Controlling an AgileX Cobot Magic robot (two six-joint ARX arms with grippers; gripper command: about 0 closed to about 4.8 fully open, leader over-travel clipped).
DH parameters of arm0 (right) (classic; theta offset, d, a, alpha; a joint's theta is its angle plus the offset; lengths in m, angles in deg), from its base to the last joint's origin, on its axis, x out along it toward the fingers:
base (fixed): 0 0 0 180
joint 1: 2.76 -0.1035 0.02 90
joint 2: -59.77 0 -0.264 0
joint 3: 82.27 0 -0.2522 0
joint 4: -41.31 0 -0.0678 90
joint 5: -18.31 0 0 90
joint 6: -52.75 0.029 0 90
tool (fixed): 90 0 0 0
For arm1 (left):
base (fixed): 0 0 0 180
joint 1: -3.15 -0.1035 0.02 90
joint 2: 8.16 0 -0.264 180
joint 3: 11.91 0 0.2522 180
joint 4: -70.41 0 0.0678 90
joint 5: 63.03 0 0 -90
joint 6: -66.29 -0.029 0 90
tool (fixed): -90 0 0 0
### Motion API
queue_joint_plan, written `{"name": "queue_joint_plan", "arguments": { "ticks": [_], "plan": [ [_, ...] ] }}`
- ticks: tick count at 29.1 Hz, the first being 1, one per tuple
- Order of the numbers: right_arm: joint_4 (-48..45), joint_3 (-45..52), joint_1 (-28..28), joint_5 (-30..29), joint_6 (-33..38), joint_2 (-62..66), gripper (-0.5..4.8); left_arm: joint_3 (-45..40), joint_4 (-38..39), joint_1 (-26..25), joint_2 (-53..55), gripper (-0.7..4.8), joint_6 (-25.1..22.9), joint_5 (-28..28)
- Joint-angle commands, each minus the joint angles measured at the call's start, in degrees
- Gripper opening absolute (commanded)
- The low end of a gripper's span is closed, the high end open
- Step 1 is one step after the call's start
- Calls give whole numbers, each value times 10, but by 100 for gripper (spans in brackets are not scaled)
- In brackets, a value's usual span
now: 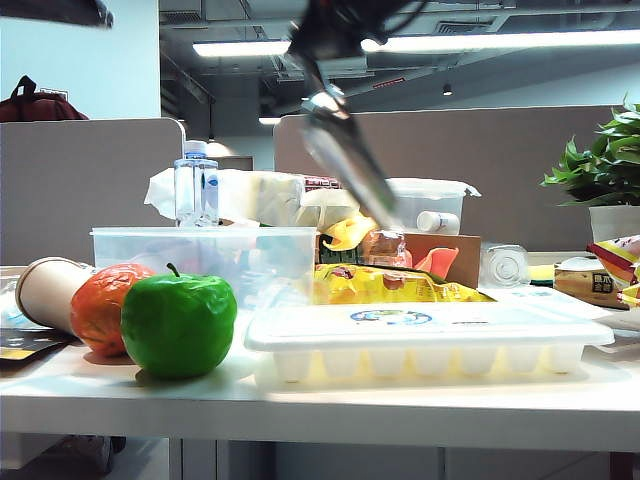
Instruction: Pick up the metal ice scoop from the table and place it inside the transparent plastic box.
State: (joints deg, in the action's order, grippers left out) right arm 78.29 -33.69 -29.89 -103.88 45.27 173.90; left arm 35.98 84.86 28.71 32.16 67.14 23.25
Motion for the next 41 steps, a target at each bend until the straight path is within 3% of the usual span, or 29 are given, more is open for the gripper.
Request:
{"name": "queue_joint_plan", "arguments": {
  "ticks": [1, 3, 5, 10, 13, 16, 19, 26, 27, 30, 36, 39, 41],
  "plan": [
    [-92, -5, -20, -41, 79, -1, -3, 4, -5, -1, -10, -5, -4, -2],
    [-132, -6, -40, -46, 105, 4, -3, 4, -5, -1, -22, -5, -4, -2],
    [-173, -12, -54, -91, 136, 21, -3, 4, -5, -1, -27, -5, -4, -2],
    [-167, -75, -55, -137, 183, 87, -3, 4, -3, -1, -27, -5, -4, -2],
    [-163, -150, -46, -212, 215, 146, -3, 4, -3, -1, -34, -5, -4, -2],
    [-156, -224, -38, -249, 264, 206, -3, 4, 0, -1, -41, -5, -4, -2],
    [-153, -299, -33, -260, 304, 278, -3, 4, 1, -1, -45, -5, -4, -2],
    [-154, -306, -33, -238, 301, 317, 0, 7, 1, -1, -45, -5, -4, -2],
    [-153, -306, -33, -233, 297, 317, 17, 7, 1, -1, -45, -5, -4, -2],
    [-154, -306, -34, -228, 286, 320, 161, 7, 1, -1, -44, -5, -4, -2],
    [-145, -306, -34, -230, 284, 321, 196, 7, 1, -1, -44, -5, -4, -2],
    [-145, -306, -35, -230, 284, 321, 316, 7, 1, -1, -44, -5, -4, -2],
    [-145, -306, -35, -230, 284, 321, 349, 7, 1, -1, -44, -5, -4, -2]
  ]
}}
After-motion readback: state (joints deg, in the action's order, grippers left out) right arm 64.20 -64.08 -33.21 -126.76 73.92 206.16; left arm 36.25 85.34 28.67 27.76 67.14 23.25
